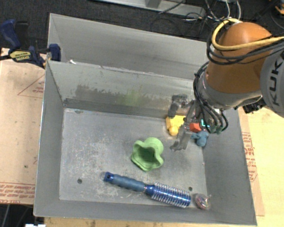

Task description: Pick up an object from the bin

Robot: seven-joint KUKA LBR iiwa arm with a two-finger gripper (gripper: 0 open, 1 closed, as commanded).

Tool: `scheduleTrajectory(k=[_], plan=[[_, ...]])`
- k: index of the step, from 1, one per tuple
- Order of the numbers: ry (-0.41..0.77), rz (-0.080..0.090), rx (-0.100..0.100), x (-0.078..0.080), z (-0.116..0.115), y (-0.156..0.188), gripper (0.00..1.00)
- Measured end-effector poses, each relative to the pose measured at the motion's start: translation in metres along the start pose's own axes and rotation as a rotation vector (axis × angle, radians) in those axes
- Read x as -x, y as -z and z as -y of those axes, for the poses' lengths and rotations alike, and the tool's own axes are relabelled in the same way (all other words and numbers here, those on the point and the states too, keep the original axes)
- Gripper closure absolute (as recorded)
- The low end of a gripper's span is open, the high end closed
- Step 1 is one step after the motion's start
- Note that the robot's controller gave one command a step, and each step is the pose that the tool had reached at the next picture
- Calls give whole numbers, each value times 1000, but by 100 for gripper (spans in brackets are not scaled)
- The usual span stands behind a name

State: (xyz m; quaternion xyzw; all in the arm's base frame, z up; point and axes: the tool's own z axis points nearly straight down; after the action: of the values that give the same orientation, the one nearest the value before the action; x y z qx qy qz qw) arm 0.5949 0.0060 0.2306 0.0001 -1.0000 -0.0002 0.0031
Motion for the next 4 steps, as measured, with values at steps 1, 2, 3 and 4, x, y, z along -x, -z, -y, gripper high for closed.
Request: scheduleTrajectory(k=[1,2,3,4], plan=[[25,-1,0,-28,-7,-106,0],[131,8,0,-20,-8,-162,0],[129,8,1,-21,-8,-160,100],[129,8,1,-21,-7,-161,0]])
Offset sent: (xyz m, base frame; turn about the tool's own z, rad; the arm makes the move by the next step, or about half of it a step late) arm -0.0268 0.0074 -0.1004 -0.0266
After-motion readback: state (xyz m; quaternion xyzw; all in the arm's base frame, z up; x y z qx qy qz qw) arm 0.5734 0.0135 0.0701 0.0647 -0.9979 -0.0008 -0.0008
